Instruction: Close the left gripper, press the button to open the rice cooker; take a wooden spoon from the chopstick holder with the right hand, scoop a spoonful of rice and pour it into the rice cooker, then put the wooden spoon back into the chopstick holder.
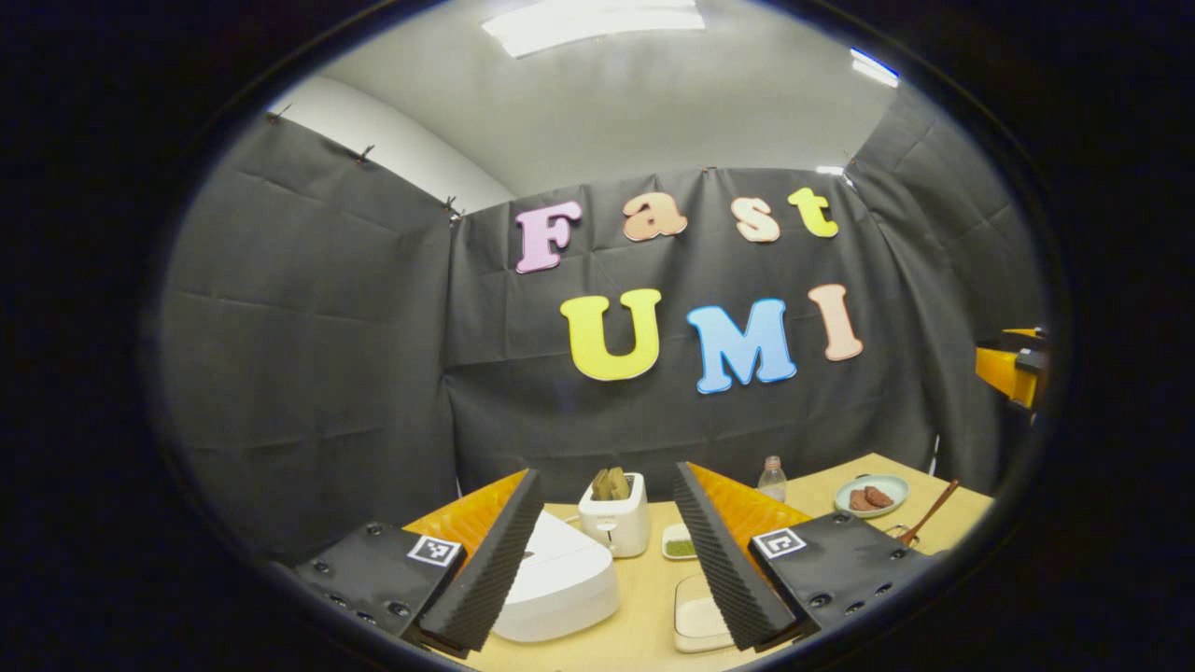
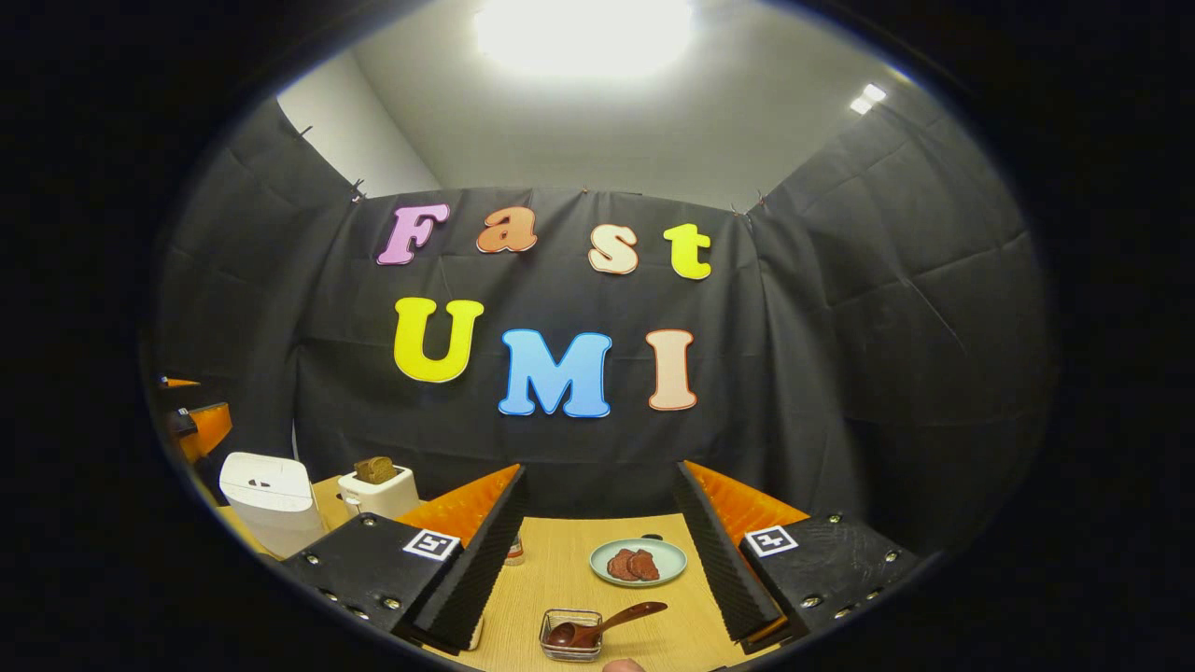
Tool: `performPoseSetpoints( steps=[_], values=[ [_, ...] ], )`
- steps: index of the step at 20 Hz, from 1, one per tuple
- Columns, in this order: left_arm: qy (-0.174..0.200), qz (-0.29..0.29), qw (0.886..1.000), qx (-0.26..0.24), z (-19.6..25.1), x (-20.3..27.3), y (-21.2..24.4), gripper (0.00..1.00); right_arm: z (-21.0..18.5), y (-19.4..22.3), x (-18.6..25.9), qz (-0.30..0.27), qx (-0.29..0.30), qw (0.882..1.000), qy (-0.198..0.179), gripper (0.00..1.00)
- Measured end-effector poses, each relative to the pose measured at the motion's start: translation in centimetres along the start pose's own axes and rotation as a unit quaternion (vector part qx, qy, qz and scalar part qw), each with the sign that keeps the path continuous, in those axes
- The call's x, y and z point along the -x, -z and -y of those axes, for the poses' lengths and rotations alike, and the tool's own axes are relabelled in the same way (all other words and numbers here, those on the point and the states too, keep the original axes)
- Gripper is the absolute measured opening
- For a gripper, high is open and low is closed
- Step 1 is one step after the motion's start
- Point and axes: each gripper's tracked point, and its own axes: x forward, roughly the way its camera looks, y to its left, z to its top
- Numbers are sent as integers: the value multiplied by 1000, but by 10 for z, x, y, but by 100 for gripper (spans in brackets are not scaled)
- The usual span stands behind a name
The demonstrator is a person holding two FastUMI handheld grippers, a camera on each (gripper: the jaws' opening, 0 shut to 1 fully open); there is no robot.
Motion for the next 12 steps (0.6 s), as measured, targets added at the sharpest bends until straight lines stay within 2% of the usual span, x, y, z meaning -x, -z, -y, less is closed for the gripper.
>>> performPoseSetpoints(
  steps=[3,6,7,8,9,10,11,12],
  values=[
    [-3,-3,1000,3,-2,-2,-1,89,-1,-1,-2,1,-2,1000,-3,95],
    [-4,-2,1000,8,-5,-4,-1,80,-4,-1,-6,2,2,1000,-8,95],
    [-6,1,1000,9,-7,-5,-4,59,-5,-1,-7,2,3,1000,-9,95],
    [-10,3,1000,10,-10,-5,-5,58,-7,-2,-8,3,4,1000,-11,95],
    [-11,6,1000,10,-12,-4,-6,48,-8,-2,-8,4,4,1000,-12,95],
    [-10,6,1000,12,-12,-5,-6,43,-10,-2,-8,4,5,1000,-13,95],
    [-7,5,1000,15,-11,-5,-5,47,-11,-3,-9,5,4,1000,-14,95],
    [-14,4,1000,16,-12,-7,-4,41,-13,-3,-9,5,4,1000,-16,95]
  ],
)
